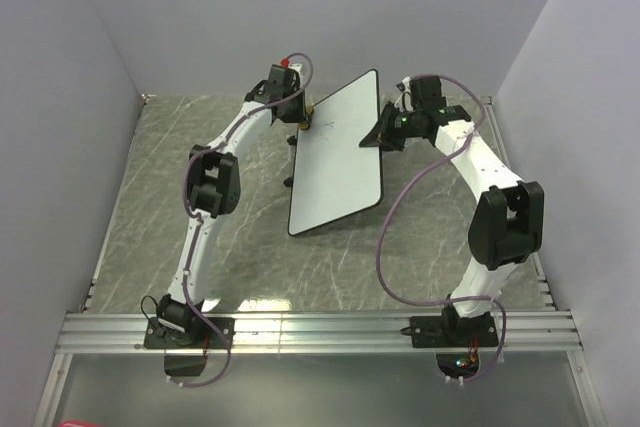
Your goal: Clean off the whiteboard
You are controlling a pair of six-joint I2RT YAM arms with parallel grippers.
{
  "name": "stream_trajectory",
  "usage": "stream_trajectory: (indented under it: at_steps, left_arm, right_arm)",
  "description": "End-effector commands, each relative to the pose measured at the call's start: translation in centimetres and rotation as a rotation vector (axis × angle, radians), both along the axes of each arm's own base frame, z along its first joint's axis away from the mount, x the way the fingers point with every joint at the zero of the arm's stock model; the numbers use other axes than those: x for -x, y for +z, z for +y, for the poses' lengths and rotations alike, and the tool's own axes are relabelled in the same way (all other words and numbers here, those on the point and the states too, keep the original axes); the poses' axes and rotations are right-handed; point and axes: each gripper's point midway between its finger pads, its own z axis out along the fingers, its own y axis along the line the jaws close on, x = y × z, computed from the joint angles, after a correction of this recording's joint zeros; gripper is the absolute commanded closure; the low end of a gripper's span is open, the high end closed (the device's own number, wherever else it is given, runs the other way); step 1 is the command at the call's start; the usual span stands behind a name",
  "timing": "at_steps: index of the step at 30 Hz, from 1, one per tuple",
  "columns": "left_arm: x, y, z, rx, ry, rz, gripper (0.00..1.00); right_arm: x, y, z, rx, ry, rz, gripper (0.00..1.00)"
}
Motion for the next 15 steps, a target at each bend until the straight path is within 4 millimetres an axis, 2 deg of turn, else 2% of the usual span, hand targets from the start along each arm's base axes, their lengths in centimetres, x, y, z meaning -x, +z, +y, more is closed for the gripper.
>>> stream_trajectory:
  at_steps: [1,5,10,11,12,15]
  left_arm:
    - [5.4,-2.5,-5.5,0.056,-0.215,0.111,1.00]
    - [9.5,1.5,-7.4,0.119,-0.353,0.112,1.00]
    - [15.5,5.0,-10.2,0.149,-0.491,0.150,1.00]
    - [16.5,6.2,-10.5,0.161,-0.509,0.147,1.00]
    - [18.2,6.9,-11.7,0.186,-0.562,0.162,1.00]
    - [21.5,9.0,-13.4,0.200,-0.635,0.172,1.00]
  right_arm:
    - [10.5,-6.4,3.9,0.063,0.297,0.364,1.00]
    - [9.4,-6.1,4.4,0.055,0.293,0.353,1.00]
    - [8.5,-6.3,4.9,0.042,0.285,0.360,1.00]
    - [8.4,-6.3,5.0,0.040,0.285,0.358,1.00]
    - [8.3,-6.4,5.0,0.038,0.283,0.359,1.00]
    - [8.1,-6.3,5.2,0.032,0.285,0.351,1.00]
